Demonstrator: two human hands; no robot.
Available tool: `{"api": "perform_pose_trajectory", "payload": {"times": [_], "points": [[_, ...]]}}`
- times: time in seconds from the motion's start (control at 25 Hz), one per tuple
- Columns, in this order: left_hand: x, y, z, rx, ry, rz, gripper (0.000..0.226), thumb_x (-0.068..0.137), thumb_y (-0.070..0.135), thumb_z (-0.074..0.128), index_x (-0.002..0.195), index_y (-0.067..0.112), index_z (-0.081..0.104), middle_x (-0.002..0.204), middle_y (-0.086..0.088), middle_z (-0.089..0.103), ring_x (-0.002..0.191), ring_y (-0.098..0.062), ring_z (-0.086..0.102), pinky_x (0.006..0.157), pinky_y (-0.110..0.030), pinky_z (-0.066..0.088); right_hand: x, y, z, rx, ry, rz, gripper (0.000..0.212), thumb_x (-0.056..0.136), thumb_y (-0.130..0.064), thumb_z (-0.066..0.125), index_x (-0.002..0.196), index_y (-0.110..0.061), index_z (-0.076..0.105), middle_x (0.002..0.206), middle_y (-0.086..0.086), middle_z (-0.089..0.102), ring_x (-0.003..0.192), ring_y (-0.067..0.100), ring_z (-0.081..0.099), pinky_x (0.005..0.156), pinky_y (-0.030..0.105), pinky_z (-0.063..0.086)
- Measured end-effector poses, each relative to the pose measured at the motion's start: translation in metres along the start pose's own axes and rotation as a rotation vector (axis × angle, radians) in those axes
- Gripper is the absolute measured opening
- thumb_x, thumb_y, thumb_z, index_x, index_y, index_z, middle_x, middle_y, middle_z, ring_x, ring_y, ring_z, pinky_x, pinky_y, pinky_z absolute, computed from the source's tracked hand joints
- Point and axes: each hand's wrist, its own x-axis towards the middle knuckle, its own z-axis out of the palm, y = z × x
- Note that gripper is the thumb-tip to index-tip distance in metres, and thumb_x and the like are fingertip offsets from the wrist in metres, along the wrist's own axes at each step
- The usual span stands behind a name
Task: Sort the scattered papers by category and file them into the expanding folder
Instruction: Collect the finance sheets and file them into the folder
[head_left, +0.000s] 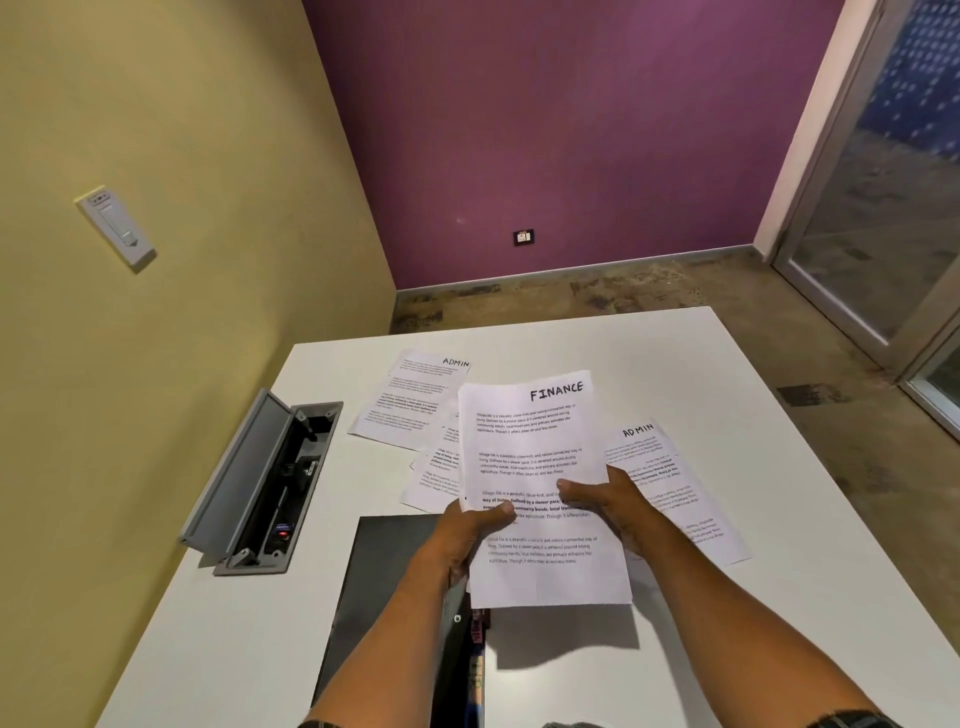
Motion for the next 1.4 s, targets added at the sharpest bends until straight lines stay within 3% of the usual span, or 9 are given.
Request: {"api": "perform_pose_trajectory", "payload": {"times": [0.12,0.24,0.36,0.56,0.72,0.88,1.0,1.12,1.4], "points": [[0.005,0.001,0.003,0.002,0.070,0.032,0.044,0.081,-0.005,0.073,0.124,0.001,0.064,0.117,-0.018,0.071,0.108,-0.031,0.069,0.090,-0.037,0.057,-0.001,-0.001,0.000,-0.015,0.068,-0.009,0.043,0.082,0.005,0.073,0.123,-0.003,0.065,0.110,0.013,0.076,0.098,0.030,0.074,0.076,0.033,0.061],[0.009,0.009,-0.001,0.098,0.141,0.050,0.042,0.081,-0.001,0.075,0.121,0.001,0.065,0.112,-0.015,0.073,0.106,-0.030,0.069,0.097,-0.040,0.054,0.002,-0.008,-0.008,-0.108,0.158,-0.053,0.053,0.070,-0.010,0.086,0.120,-0.004,0.068,0.105,0.011,0.077,0.094,0.029,0.075,0.080,0.038,0.060],[0.011,0.020,0.005,0.156,0.198,0.109,0.036,0.080,0.001,0.076,0.115,0.005,0.068,0.103,-0.008,0.075,0.093,-0.022,0.070,0.082,-0.029,0.057,0.009,-0.017,-0.009,-0.092,0.228,-0.125,0.058,0.058,-0.014,0.092,0.111,-0.005,0.072,0.101,0.011,0.078,0.092,0.029,0.075,0.084,0.041,0.059],[0.015,0.020,0.008,0.128,0.212,0.154,0.034,0.077,0.006,0.080,0.109,0.012,0.070,0.103,-0.004,0.076,0.101,-0.024,0.068,0.083,-0.029,0.054,0.006,-0.028,-0.004,0.003,0.247,-0.218,0.045,0.056,-0.009,0.091,0.099,-0.003,0.076,0.095,0.014,0.078,0.082,0.028,0.075,0.072,0.036,0.061],[0.012,-0.008,0.002,0.289,0.245,0.064,0.036,0.079,0.011,0.081,0.113,0.011,0.070,0.109,-0.004,0.074,0.102,-0.021,0.068,0.082,-0.027,0.053,-0.007,-0.005,-0.022,-0.179,0.185,-0.140,0.044,0.061,-0.014,0.092,0.102,-0.008,0.077,0.096,0.009,0.079,0.089,0.029,0.075,0.072,0.033,0.059],[0.009,-0.039,-0.001,0.419,0.255,-0.023,0.035,0.085,0.008,0.076,0.118,0.007,0.067,0.114,-0.005,0.072,0.097,-0.016,0.067,0.066,-0.014,0.051,-0.019,0.026,-0.039,-0.314,0.099,0.027,0.053,0.058,-0.022,0.093,0.106,-0.010,0.075,0.099,0.004,0.079,0.095,0.028,0.075,0.082,0.040,0.060],[0.006,-0.044,-0.001,0.461,0.283,-0.015,0.031,0.085,0.007,0.076,0.114,0.006,0.068,0.108,-0.004,0.072,0.089,-0.013,0.068,0.066,-0.014,0.052,-0.019,0.026,-0.035,-0.360,0.085,0.039,0.039,0.071,-0.015,0.089,0.107,-0.010,0.075,0.100,0.005,0.079,0.093,0.025,0.075,0.083,0.038,0.060],[0.009,-0.034,0.000,0.427,0.299,0.068,0.030,0.083,0.009,0.078,0.111,0.012,0.070,0.106,-0.001,0.074,0.091,-0.013,0.070,0.070,-0.016,0.054,-0.013,0.013,-0.025,-0.346,0.244,-0.072,0.023,0.071,-0.004,0.087,0.091,-0.013,0.077,0.085,0.002,0.079,0.080,0.020,0.073,0.073,0.029,0.056],[0.007,-0.028,0.005,0.531,0.235,0.067,0.029,0.084,0.007,0.075,0.111,0.017,0.068,0.104,-0.001,0.073,0.092,-0.012,0.067,0.078,-0.017,0.055,-0.013,0.007,-0.020,-0.127,0.345,-0.147,0.030,0.070,0.012,0.082,0.091,-0.009,0.074,0.077,-0.005,0.078,0.069,0.005,0.073,0.065,0.019,0.059]]}}
